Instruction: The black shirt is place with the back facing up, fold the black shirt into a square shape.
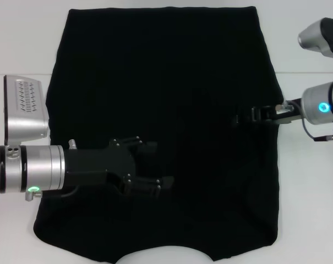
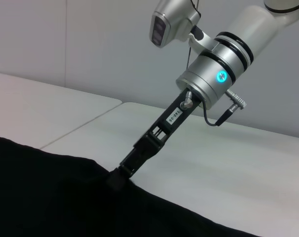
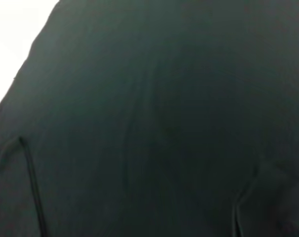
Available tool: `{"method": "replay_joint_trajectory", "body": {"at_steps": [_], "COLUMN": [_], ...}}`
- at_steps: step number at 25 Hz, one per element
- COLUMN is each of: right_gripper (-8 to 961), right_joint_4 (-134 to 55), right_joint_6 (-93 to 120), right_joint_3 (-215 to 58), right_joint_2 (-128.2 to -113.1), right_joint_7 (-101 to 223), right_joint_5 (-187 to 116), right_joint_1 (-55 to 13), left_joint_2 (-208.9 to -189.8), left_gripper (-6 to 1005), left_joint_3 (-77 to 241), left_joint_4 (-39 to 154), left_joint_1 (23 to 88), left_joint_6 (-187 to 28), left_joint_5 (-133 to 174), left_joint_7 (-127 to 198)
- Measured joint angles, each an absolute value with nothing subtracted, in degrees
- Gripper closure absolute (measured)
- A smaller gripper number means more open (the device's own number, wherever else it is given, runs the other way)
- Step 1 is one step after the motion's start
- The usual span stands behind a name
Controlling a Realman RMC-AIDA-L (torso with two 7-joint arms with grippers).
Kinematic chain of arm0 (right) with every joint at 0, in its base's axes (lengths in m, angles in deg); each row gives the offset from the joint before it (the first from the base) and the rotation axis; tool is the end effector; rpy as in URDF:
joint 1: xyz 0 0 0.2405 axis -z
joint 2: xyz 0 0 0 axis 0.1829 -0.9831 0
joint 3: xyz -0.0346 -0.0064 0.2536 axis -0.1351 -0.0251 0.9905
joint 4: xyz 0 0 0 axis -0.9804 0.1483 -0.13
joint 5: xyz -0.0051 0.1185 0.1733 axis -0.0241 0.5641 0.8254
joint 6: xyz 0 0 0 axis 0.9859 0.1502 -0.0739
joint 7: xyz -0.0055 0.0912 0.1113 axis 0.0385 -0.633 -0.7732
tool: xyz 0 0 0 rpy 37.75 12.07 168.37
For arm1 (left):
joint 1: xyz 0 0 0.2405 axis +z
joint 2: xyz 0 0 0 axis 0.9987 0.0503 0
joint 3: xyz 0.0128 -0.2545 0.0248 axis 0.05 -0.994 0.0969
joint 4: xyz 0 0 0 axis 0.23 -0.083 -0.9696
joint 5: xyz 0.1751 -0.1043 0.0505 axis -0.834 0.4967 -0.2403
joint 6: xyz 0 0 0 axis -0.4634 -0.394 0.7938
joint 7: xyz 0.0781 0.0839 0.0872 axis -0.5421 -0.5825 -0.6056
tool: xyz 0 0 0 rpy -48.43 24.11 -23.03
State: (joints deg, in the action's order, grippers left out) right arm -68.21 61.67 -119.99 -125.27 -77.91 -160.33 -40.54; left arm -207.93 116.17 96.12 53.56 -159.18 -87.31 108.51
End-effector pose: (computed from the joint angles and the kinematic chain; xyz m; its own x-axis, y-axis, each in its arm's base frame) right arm 0.2197 0.4446 -0.0206 0.4248 -0.8309 -0.3595 -0.8926 -0.3182 -0.3193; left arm -0.2363 0.3373 -0.0286 0.8680 0.2198 0.4453 0.3233 -0.9307 -0.1709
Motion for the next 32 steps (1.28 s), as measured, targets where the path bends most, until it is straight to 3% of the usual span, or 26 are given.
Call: {"method": "replay_joint_trajectory", "body": {"at_steps": [11, 15, 21, 26, 32], "right_gripper": [408, 408, 410, 410, 412], "right_joint_4": [-68.32, -69.34, -69.49, -69.5, -68.97], "right_joint_6": [58.55, 56.47, 60.28, 67.79, 71.93], "right_joint_3": [-120.49, -120.03, -120.0, -120.02, -120.32], "right_joint_2": [-126.67, -126.14, -125.26, -125.63, -126.73], "right_joint_7": [-77.29, -74.33, -66.05, -54.32, -46.76], "right_joint_5": [-155.91, -152.21, -143.07, -137.15, -135.18], "right_joint_1": [-42.69, -41.57, -39.02, -36.38, -34.85], "left_joint_2": [-207.94, -207.82, -206.09, -205.07, -206.62], "left_gripper": [67, 67, 66, 66, 67], "left_joint_3": [115.47, 113.22, 105.91, 101.51, 101.19], "left_joint_4": [96.17, 96.24, 96.48, 98.27, 107.35], "left_joint_1": [53.81, 53.92, 54.27, 57.25, 63.39], "left_joint_6": [-156.69, -156.34, -161.2, -167.52, -169.91], "left_joint_5": [-87.3, -87.31, -87.56, -88.24, -92.95], "left_joint_7": [109.18, 111.04, 118.09, 120.77, 121.43]}}
